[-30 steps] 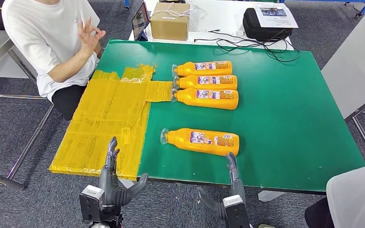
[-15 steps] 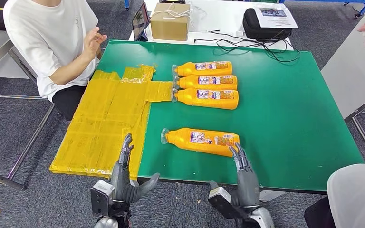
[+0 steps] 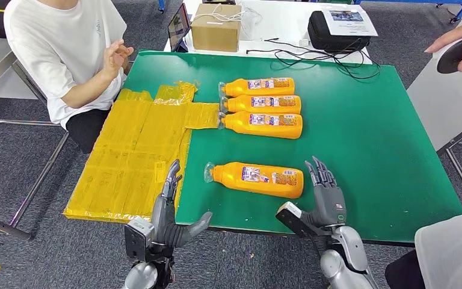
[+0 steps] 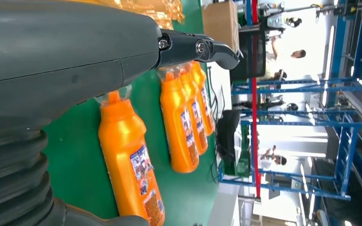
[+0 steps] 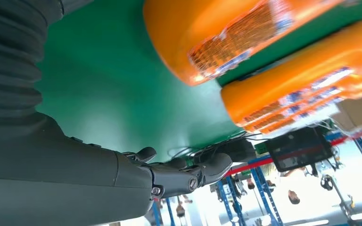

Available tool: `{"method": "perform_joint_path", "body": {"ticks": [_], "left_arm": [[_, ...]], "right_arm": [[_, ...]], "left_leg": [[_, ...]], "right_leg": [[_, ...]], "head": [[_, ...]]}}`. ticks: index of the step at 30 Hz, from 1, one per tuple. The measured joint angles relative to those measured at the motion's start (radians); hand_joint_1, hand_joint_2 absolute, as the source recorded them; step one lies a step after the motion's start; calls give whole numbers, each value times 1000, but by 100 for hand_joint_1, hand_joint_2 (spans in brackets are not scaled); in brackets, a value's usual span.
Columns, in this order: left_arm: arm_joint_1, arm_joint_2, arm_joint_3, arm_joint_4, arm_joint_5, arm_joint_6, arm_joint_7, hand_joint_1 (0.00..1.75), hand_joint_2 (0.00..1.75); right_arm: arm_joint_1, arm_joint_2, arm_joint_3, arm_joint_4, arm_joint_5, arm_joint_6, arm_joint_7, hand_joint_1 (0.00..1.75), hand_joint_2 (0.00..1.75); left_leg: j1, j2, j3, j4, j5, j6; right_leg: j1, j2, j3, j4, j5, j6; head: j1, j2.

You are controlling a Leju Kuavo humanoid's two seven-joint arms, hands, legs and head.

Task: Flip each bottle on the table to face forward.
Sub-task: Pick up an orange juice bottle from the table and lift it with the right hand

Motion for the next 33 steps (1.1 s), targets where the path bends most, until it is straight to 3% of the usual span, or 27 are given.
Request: {"method": "perform_joint_path", "body": {"ticks": [10, 16, 22, 33], "left_arm": [[-27, -11, -12, 37, -2, -41, 0, 0, 175], [-61, -23, -41, 66, 0, -72, 0, 0, 175], [-85, -28, -68, 92, 2, -87, 0, 0, 175], [-105, -29, -82, 115, 3, -96, 0, 0, 175]], "right_arm": [[-140, -4, 30, 168, 98, -7, 26, 0, 175], [-247, 63, 72, 287, 46, 55, 3, 0, 175], [-280, 136, 117, 367, 15, 96, -19, 0, 175], [-316, 169, 155, 431, 18, 123, -3, 0, 175]], "left_leg": [[0, 0, -2, 0, 0, 0], [0, 0, -1, 0, 1, 0], [0, 0, -2, 0, 1, 0], [0, 0, -2, 0, 0, 0]], "right_leg": [[0, 0, -1, 0, 0, 0], [0, 0, -1, 0, 0, 0], [0, 0, -2, 1, 0, 0], [0, 0, -2, 0, 0, 0]], "head": [[0, 0], [0, 0], [0, 0], [0, 0]]}}
